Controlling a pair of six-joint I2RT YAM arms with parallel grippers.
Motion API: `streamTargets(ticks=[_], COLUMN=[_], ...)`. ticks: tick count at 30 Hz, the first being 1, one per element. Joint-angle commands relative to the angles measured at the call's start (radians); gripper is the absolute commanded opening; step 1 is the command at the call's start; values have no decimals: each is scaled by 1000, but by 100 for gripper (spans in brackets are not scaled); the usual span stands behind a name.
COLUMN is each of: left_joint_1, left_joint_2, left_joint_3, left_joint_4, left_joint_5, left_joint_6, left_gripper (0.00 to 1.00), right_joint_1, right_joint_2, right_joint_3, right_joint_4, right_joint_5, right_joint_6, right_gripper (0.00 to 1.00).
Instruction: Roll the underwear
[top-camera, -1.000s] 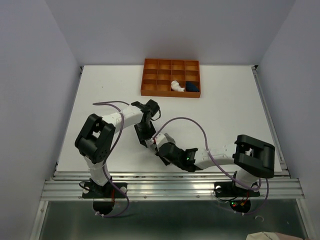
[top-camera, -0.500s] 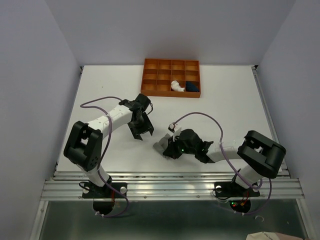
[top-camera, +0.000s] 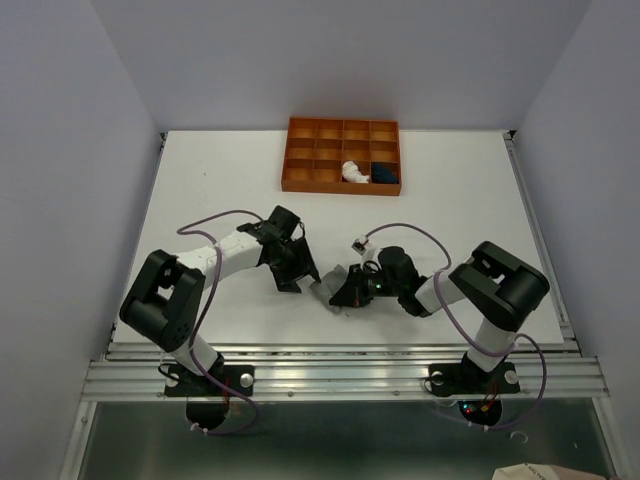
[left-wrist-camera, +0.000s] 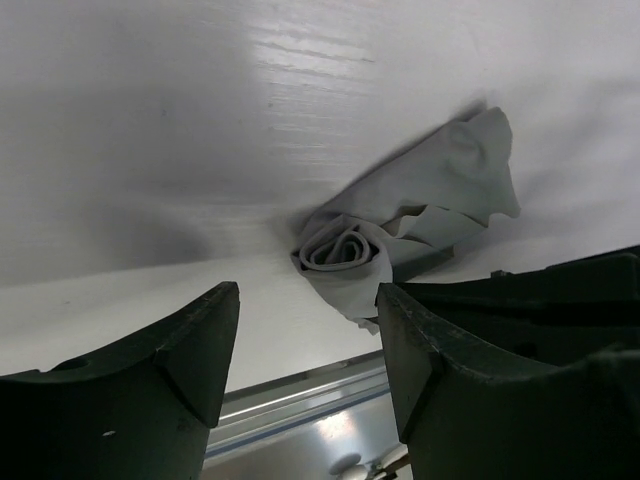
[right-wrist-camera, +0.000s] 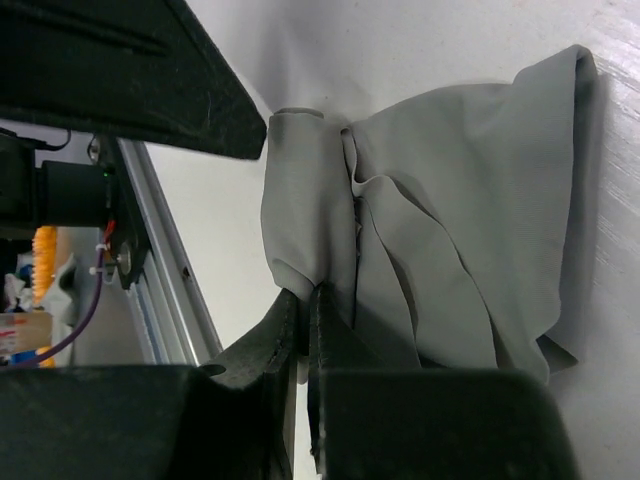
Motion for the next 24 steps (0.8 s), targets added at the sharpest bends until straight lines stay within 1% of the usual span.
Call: streamTargets(ticks=[1, 7, 11, 16, 17, 18, 20, 22, 24], left_joint_1=[-25, -34, -37, -50, -53, -59, -63, -69, -70], left_joint_2=[1, 35, 44, 69, 73, 81, 90, 104, 110], left_joint_3=[-23, -32, -44, -44, -41, -40, -33, -32, -32], left_joint_4=[137, 157, 155, 152, 154, 154, 154, 155, 157], left_joint_5=[86, 96, 86, 76, 76, 76, 79, 85, 79], left_joint_6=[-4, -9, -18, -20, -20, -18, -15, -12, -12], left_gripper=[68, 68, 65, 50, 49, 45, 43, 38, 14], right_joint_1=[-35, -66, -66, -75, -75, -75, -75, -75, -75], right_joint_2=[58, 97, 97, 100, 101, 103, 109, 118, 121], right_joint_3=[-23, -18, -20, -20, -18, -18, -15, -12, -9], right_joint_4=[30, 37, 37, 37, 37, 37, 37, 37, 37], right_joint_5=[-40, -47, -48, -47, -48, -48, -53, -59, -65], right_joint_6=[35, 55, 58, 65, 67, 68, 67, 65, 62], right_gripper=[1, 1, 2, 2, 3, 2, 3, 5, 6])
